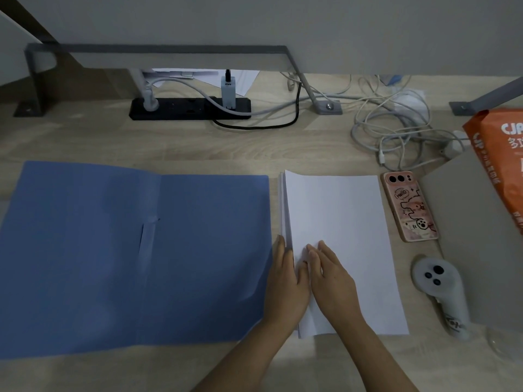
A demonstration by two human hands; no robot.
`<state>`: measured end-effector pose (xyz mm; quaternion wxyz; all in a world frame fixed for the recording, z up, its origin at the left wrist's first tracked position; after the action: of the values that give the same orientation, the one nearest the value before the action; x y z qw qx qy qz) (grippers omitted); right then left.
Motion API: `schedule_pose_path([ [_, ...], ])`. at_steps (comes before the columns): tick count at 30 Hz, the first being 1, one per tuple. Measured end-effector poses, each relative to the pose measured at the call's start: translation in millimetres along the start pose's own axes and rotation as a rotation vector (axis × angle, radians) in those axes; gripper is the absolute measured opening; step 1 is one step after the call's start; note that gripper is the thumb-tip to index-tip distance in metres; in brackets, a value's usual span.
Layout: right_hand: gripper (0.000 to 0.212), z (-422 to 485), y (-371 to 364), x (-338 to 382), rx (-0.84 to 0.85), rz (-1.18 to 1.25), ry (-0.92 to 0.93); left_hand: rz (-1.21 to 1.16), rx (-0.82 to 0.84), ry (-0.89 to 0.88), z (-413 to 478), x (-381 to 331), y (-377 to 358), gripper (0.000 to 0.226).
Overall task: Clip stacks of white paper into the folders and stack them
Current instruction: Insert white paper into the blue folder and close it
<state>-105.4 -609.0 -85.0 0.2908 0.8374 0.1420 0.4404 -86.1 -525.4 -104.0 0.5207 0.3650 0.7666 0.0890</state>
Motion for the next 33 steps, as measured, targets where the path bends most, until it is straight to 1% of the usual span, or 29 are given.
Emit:
schedule_pose_path([
  [1, 0.047, 0, 0, -2, 0.006, 0.005, -0.002, 0.017, 0.0, -0.001, 0, 2, 0, 0.063],
  [2, 0.049, -1, 0, -3, 0.014, 0.016, -0.003, 0.016, 0.008, -0.001, -1, 2, 0, 0.066],
  [3, 0.054, -2, 0, -2, 0.023, 0.03, -0.01, -0.002, 0.021, 0.003, -1, 2, 0, 0.077],
  [4, 0.071, -3, 0, -1, 0.021, 0.044, -0.011, -0.032, 0.024, 0.011, -2, 2, -1, 0.095],
  [5, 0.096, -3, 1, -2, 0.01, 0.072, -0.004, -0.057, 0.032, 0.032, -2, 3, -1, 0.11],
  [6, 0.114, -3, 2, -4, 0.008, 0.085, -0.017, -0.066, 0.034, 0.043, -2, 3, -2, 0.112],
  [7, 0.114, -2, 2, -5, 0.005, 0.088, -0.022, -0.057, 0.032, 0.038, -3, 2, -2, 0.102],
  [8, 0.096, -2, 2, -4, 0.004, 0.082, -0.027, -0.032, 0.03, 0.023, -4, 0, -1, 0.087],
  [9, 0.071, -3, 1, -2, 0.009, 0.061, -0.027, -0.008, 0.024, 0.006, -5, -1, -1, 0.078],
  [10, 0.054, -3, 2, -1, 0.009, 0.043, -0.023, 0.012, 0.015, -0.011, -6, -3, 0, 0.076],
  [11, 0.048, -2, 2, -1, 0.003, 0.028, -0.018, 0.024, 0.013, -0.019, -6, -3, 1, 0.077],
  [14, 0.046, -1, 1, -2, -0.009, 0.022, 0.002, 0.029, 0.005, -0.014, -7, -3, 1, 0.066],
  [15, 0.046, -1, 1, -2, -0.012, 0.026, 0.002, 0.02, 0.012, -0.007, -7, -3, 1, 0.068],
  [18, 0.046, 0, 0, -3, -0.003, 0.013, 0.01, 0.002, 0.019, 0.013, -10, -4, 0, 0.087],
  [19, 0.045, -1, 0, -2, -0.002, 0.003, 0.015, -0.002, 0.025, 0.011, -10, -4, 0, 0.084],
  [21, 0.045, -1, 1, -1, -0.009, 0.0, 0.015, -0.003, 0.023, 0.005, -10, -4, 0, 0.066],
  [22, 0.045, -1, 1, 0, -0.014, 0.005, 0.01, -0.01, 0.016, 0.007, -9, -4, 0, 0.062],
  [26, 0.046, -3, 4, 6, 0.001, -0.018, 0.012, -0.069, 0.01, 0.03, -10, -7, 5, 0.059],
  [27, 0.046, -2, 5, 9, -0.004, -0.014, -0.002, -0.074, 0.015, 0.018, -11, -7, 7, 0.062],
  [29, 0.047, 1, 10, 17, -0.02, 0.052, -0.048, -0.068, 0.019, -0.044, -16, -7, 10, 0.079],
  [30, 0.049, 3, 11, 21, -0.025, 0.098, -0.068, -0.037, 0.028, -0.08, -18, -6, 12, 0.083],
  [31, 0.052, 5, 12, 24, -0.026, 0.126, -0.09, -0.003, 0.035, -0.116, -21, -5, 13, 0.078],
  [33, 0.055, 7, 10, 28, -0.027, 0.074, -0.102, 0.014, 0.064, -0.164, -24, -1, 13, 0.061],
])
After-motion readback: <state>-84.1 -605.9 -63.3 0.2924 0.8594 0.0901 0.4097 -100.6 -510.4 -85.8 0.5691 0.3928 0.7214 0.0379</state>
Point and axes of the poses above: each hand's wrist, its own z-axis towards the middle knuckle, its own y-axis out of the back of the hand, x = y × z, the point moved 1 cm from there along z, towards the middle knuckle, and after that the axes turned 8 degrees about z, right-handed, at the moved point
